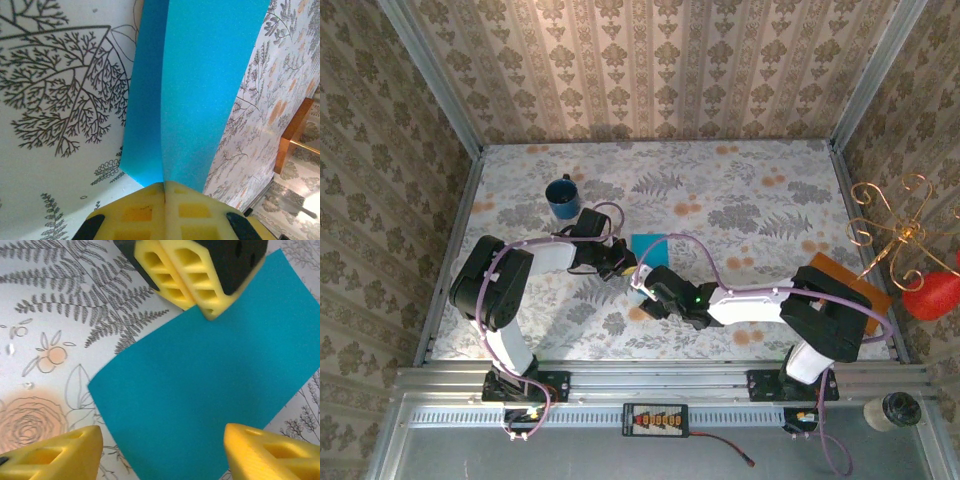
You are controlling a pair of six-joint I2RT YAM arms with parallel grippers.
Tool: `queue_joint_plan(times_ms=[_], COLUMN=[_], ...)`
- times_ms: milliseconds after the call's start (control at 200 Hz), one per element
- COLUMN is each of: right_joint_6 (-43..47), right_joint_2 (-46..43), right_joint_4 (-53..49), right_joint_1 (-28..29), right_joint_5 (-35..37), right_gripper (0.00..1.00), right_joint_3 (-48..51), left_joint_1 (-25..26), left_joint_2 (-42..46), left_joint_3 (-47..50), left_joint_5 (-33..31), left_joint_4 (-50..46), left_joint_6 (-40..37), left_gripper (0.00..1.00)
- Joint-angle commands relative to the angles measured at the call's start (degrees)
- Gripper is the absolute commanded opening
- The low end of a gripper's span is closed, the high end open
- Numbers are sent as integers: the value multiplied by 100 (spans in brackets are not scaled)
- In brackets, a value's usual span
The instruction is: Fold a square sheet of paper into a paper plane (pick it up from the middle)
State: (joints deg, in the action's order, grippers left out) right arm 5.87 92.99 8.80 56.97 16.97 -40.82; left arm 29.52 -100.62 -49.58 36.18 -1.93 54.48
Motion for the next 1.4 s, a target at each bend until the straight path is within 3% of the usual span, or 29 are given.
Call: queue_joint_plan(times_ms=[0, 465, 640, 875, 1315, 1395], right_joint_6=[126, 311, 163, 122, -41, -77], right_joint_2=[101, -270, -78, 34, -117, -147], right_joint_4=[632, 1027, 1125, 1008, 597, 571], right_joint_1=[49, 104, 106, 99, 91, 78], right_joint_5=[383, 217, 210, -53, -544, -586], right_gripper=[63, 39, 38, 28, 9, 4], right_joint_3=[143, 439, 290, 122, 161, 171], left_joint_1=[-43, -27, -25, -16, -150, -221], left_joint_2=[165, 138, 108, 126, 495, 596], left_joint_3=[-78, -39, -25, -1, 95, 101], left_joint_5=[196, 210, 247, 253, -109, -189], left_joint_4=[-73, -12, 52, 58, -242, -393], left_joint_6=[80, 80, 98, 98, -19, -99], left_gripper=[2, 2, 2, 2, 10, 16])
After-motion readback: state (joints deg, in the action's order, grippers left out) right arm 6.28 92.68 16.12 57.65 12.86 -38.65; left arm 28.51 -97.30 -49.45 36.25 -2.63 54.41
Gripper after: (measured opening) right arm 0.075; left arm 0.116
